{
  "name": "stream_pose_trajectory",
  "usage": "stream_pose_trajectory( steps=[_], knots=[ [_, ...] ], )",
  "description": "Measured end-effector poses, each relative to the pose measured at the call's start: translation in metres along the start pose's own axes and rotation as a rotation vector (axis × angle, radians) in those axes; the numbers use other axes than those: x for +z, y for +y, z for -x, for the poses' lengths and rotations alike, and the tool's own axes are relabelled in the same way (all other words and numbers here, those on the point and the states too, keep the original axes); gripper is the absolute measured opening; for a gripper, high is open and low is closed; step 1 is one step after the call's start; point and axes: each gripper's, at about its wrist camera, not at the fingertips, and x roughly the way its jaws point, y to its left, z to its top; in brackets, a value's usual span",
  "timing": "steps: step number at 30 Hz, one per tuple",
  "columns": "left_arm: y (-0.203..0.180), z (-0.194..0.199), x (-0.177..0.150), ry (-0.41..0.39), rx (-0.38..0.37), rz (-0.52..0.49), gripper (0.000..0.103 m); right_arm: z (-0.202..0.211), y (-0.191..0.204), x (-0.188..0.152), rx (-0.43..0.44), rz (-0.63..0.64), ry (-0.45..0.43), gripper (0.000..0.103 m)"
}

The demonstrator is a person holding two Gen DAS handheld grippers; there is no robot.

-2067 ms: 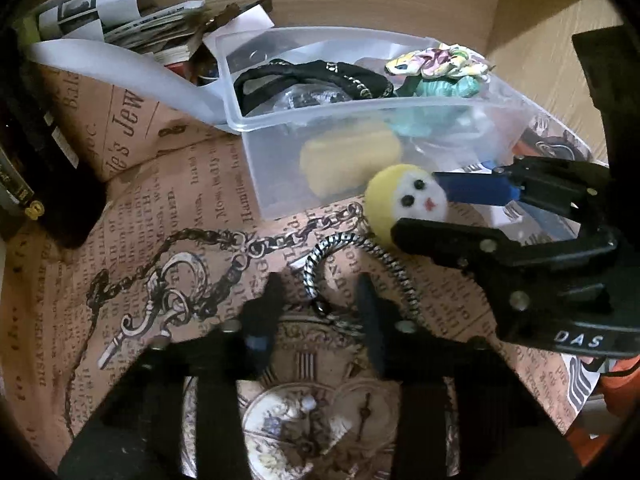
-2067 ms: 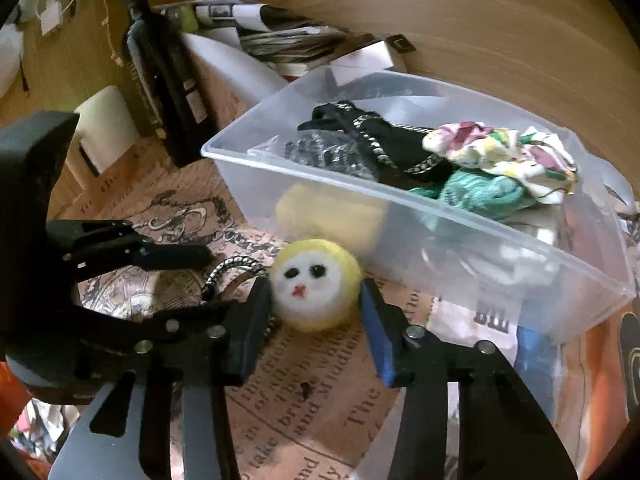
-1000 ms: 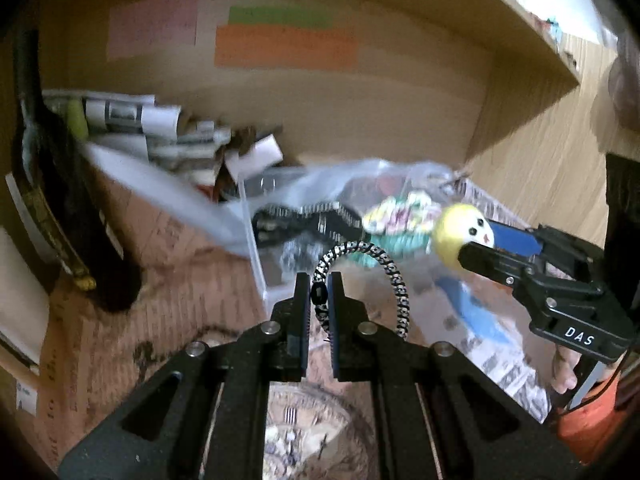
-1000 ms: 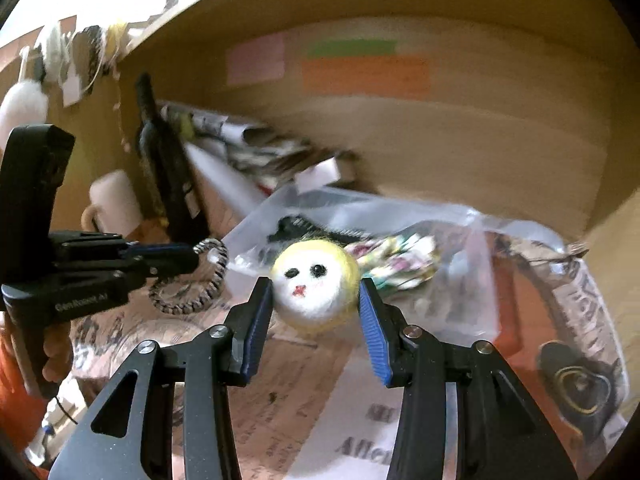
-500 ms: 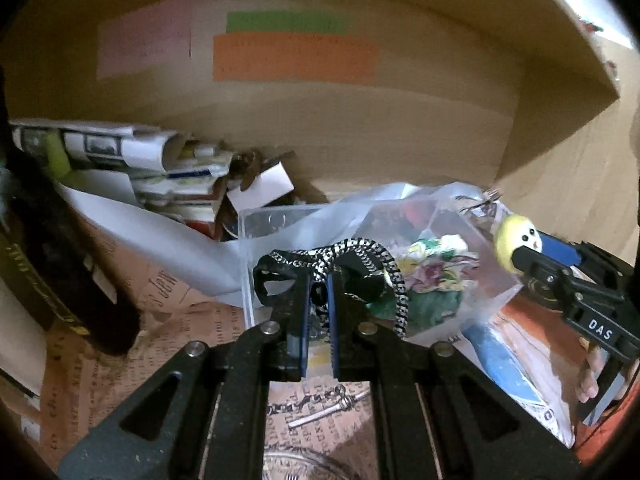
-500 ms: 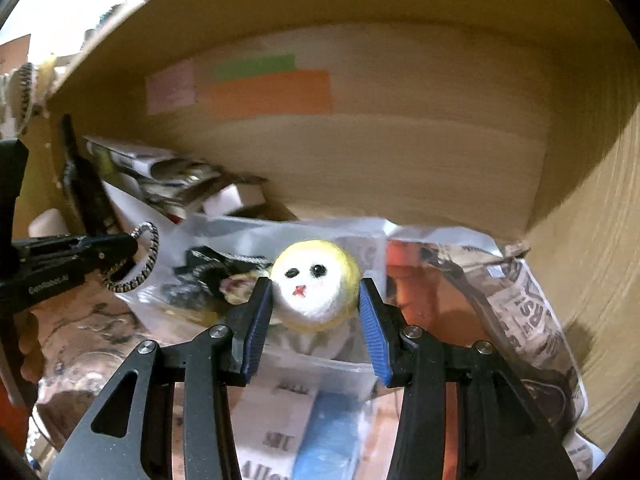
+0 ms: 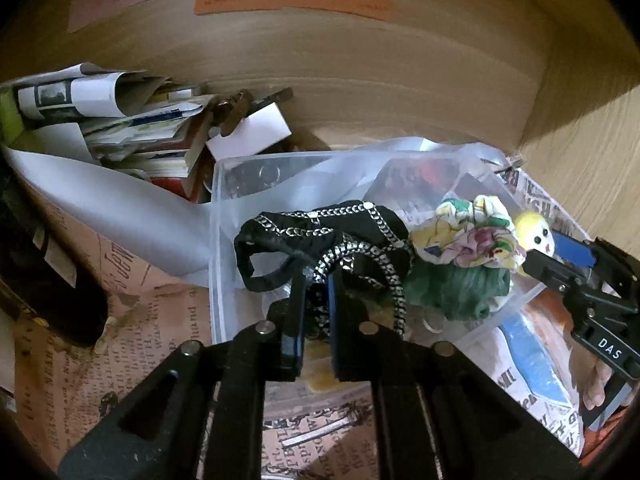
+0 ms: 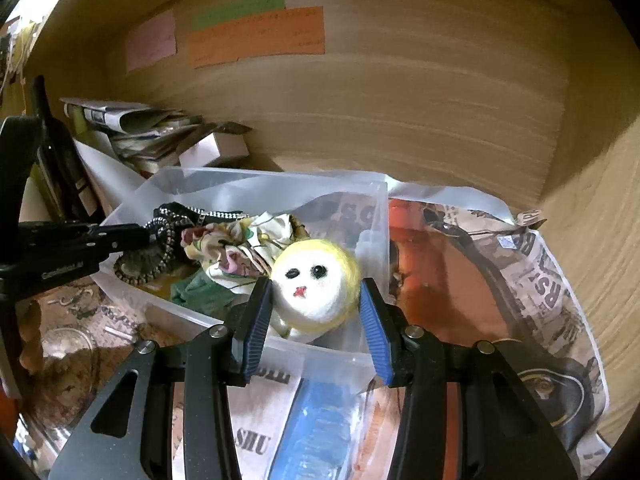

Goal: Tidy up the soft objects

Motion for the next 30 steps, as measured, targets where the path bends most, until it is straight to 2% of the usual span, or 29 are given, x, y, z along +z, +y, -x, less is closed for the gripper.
stream_pose_trajectory(
  steps=[1, 3, 6, 8, 10, 14, 18, 23, 27, 30],
  knots=[
    [-0.001, 0.000, -0.001, 0.003, -0.001, -0.002, 0.019, -0.001, 0.001, -0.001, -0.004, 0.005, 0.001, 0.041],
    [-0.001, 0.002, -0.001, 0.004, -0.005, 0.001, 0.035, -0.002, 0.003, -0.001, -0.014, 0.016, 0.006, 0.043],
    [-0.002, 0.010, -0.003, -0.014, 0.003, 0.000, 0.043, -0.001, 0.005, -0.002, -0.010, 0.021, 0.009, 0.052],
    [-0.003, 0.015, -0.002, -0.021, -0.001, 0.001, 0.043, 0.002, 0.007, -0.001, -0.007, 0.028, -0.001, 0.062],
    [-0.002, 0.023, -0.001, -0.031, -0.013, 0.010, 0.043, 0.009, 0.010, 0.000, -0.029, 0.042, -0.029, 0.067],
    [-0.004, 0.045, 0.002, -0.077, -0.027, 0.013, 0.043, 0.024, 0.012, 0.003, -0.027, 0.047, -0.072, 0.067],
    [-0.011, 0.078, 0.005, -0.167, -0.023, -0.005, 0.044, 0.043, 0.010, 0.009, -0.016, 0.030, -0.120, 0.067],
    [-0.023, 0.123, 0.006, -0.291, -0.020, -0.026, 0.045, 0.079, 0.009, 0.019, -0.001, 0.007, -0.220, 0.067],
    [-0.033, 0.159, 0.001, -0.399, 0.001, -0.047, 0.056, 0.110, 0.011, 0.022, 0.006, 0.009, -0.304, 0.068],
    [-0.039, 0.180, -0.005, -0.454, 0.006, -0.056, 0.061, 0.133, 0.014, 0.022, 0.016, 0.014, -0.364, 0.074]
  ],
)
